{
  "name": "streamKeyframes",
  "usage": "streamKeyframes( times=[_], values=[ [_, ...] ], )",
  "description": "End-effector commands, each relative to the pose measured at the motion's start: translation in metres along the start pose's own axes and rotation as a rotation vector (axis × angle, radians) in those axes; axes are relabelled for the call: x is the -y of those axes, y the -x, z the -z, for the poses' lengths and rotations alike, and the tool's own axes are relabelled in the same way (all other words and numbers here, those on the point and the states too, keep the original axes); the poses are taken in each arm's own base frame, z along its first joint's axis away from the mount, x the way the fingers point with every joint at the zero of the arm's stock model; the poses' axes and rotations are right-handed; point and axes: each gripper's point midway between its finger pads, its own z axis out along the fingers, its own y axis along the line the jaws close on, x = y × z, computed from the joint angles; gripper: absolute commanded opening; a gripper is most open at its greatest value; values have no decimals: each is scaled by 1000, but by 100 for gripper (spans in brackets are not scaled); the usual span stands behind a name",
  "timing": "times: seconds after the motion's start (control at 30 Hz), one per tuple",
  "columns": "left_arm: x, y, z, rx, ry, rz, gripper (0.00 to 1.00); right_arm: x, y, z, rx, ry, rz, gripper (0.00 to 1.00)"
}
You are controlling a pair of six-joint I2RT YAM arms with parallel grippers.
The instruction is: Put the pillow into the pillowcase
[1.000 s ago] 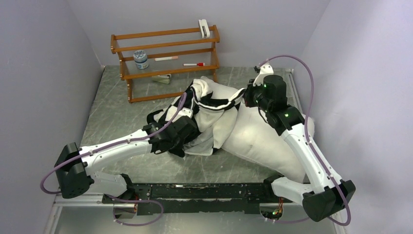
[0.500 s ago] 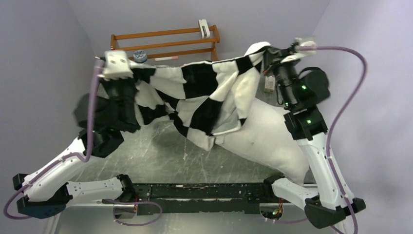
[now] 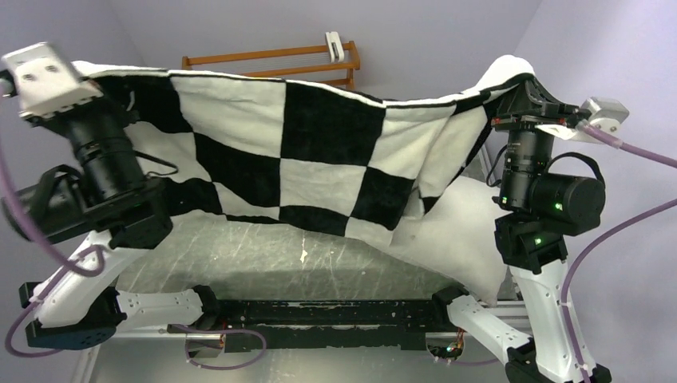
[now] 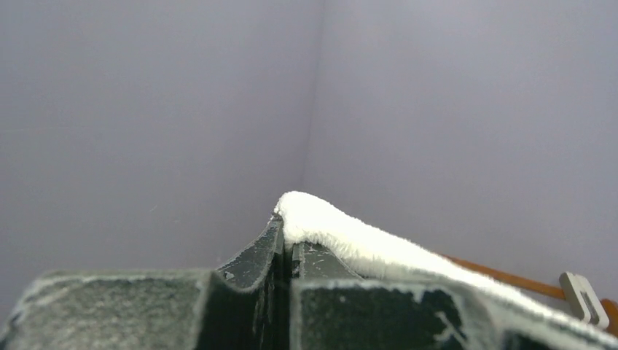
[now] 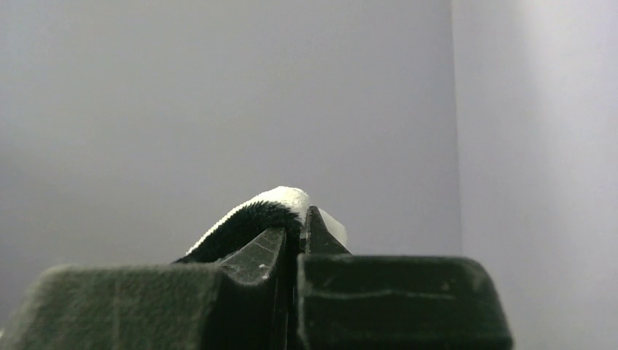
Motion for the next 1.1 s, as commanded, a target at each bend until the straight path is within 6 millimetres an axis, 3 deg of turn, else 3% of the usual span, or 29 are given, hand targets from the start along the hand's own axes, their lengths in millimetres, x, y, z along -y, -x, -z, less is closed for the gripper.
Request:
streamKeyframes(
  times=[0.0,0.13,0.23,0.3,0.4,0.47,0.57,0.67,0.77,0.83,0.9,1.07],
  values=[
    [-46,23,-4,45,44,71,5,13,-15,-4,-101,-71,60,0],
    [-64,26,-3,50,71,69,5,4,-45,1,-251,-29,78,0],
    [-83,36,-5,73,102,77,5,-6,-43,14,-277,46,37,0],
    [-93,46,-8,86,104,87,5,-37,-33,30,-248,262,27,0],
    [-106,59,-10,113,101,107,5,-88,-10,73,-185,631,-14,0],
    [-118,66,-11,135,115,128,5,-104,8,103,-112,792,-42,0],
    [-130,71,-12,143,111,157,5,-103,44,131,-7,847,-95,0],
    [-135,72,-12,134,80,187,5,-96,75,145,70,844,-126,0],
    [-136,70,-10,146,64,208,5,-98,84,150,67,856,-219,0],
    [-128,69,-10,157,47,205,5,-104,65,140,-13,846,-267,0],
    [-106,61,-6,196,14,153,5,-107,28,124,-145,788,-284,0],
    [-51,20,10,184,-77,29,5,-120,-107,101,-535,688,-278,0]
  ],
)
